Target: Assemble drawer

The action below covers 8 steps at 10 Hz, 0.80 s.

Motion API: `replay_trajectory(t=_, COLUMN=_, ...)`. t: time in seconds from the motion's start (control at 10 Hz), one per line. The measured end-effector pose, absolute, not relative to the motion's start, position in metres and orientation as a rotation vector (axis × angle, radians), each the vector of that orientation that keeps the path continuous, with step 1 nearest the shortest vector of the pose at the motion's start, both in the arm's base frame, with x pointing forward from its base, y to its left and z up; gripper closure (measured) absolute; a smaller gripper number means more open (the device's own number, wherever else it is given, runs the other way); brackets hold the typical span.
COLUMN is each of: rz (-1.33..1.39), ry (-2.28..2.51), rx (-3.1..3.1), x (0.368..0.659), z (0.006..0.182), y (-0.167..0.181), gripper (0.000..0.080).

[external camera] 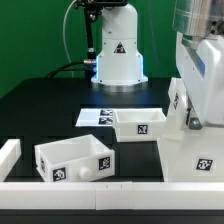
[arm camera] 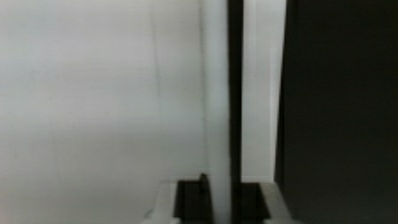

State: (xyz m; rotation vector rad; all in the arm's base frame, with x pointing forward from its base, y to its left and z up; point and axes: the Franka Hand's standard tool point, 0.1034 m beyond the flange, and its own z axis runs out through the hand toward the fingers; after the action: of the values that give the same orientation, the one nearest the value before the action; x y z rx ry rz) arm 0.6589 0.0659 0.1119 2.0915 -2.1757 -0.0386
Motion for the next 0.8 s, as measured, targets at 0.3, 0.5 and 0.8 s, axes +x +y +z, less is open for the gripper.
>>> replay_trajectory(t=0.3, rz=-0.047, ry=-2.188, rx=2.086, x=0.66, z=0.1133, y=0.0648, gripper=0.0765)
replay_trajectory(t=0.5, rz=-0.041, ry=-2.189, rx=2.089, x=0.6606, z=0.1127, y=0.0652, gripper=0.0765)
replay_trajectory(t=0.8, rz=0.027, ry=-2.209, rx=2.115, x=0.6685, z=0.1143, y=0.0674, gripper=0.0765)
